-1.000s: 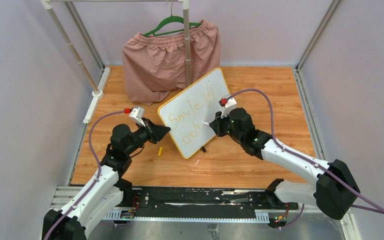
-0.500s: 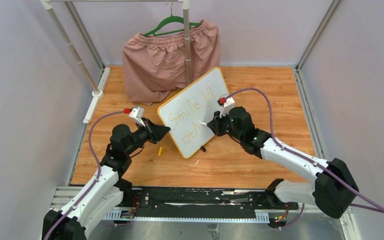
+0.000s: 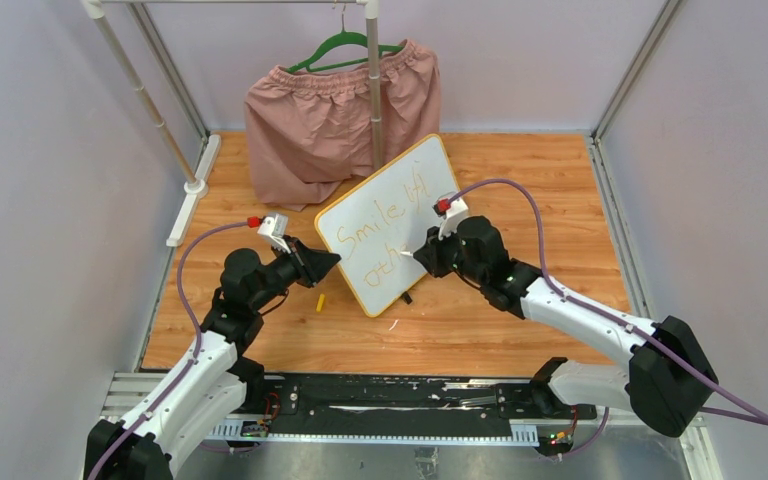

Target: Write a sentence on the whiteboard

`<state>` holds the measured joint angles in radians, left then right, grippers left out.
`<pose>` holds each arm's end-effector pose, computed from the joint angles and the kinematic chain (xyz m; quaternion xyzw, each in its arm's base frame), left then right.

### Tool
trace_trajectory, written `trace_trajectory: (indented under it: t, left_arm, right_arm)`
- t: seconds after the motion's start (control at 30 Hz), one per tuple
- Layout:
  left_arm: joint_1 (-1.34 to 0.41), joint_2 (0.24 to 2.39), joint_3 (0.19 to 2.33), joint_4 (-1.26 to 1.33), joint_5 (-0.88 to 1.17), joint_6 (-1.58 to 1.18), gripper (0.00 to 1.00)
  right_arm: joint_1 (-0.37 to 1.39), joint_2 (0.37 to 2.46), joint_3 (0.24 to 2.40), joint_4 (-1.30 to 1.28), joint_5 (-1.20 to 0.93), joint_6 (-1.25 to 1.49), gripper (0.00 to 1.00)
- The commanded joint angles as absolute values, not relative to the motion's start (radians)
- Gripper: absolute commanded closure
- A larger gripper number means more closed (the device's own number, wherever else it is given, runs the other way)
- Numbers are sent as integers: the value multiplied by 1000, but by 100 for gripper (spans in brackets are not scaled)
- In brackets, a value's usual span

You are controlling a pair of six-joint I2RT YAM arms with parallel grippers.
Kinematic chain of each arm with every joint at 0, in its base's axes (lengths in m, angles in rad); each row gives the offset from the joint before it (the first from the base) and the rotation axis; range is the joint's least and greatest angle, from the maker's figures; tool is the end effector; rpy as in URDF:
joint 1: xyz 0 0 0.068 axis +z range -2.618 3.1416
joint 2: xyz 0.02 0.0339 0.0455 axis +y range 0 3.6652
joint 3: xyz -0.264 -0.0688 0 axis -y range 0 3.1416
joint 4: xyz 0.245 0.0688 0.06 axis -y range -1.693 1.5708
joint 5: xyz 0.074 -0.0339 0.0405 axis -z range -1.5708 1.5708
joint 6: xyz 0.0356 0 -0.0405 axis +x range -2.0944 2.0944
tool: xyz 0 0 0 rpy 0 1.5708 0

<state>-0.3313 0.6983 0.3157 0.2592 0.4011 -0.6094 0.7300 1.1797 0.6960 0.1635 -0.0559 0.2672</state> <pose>0.1595 -0.0696 0.2343 0.0289 0.7455 -0.4271 0.5108 0.1985 0.1803 0.2623 -0.2018 0.7851 0.2997 0.5030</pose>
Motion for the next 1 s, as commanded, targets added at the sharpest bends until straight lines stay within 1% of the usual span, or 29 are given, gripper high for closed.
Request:
trace_trajectory:
  t: [0.0,0.33,0.7,0.97]
  left_arm:
    - [-337,683,314,314,423,-615,100]
    - [-337,679,312,314,423,-616,100]
    - [-337,682,312,314,426,-616,100]
    - [-337,678,310,314,425,-618,100]
  right_arm:
    - [732,1178,681,140,-47,272,100]
    - [714,1167,680,107,-4,270,100]
    - [654,1159,712,91,-2,278,100]
    - [651,1047,647,151,-46,267,100]
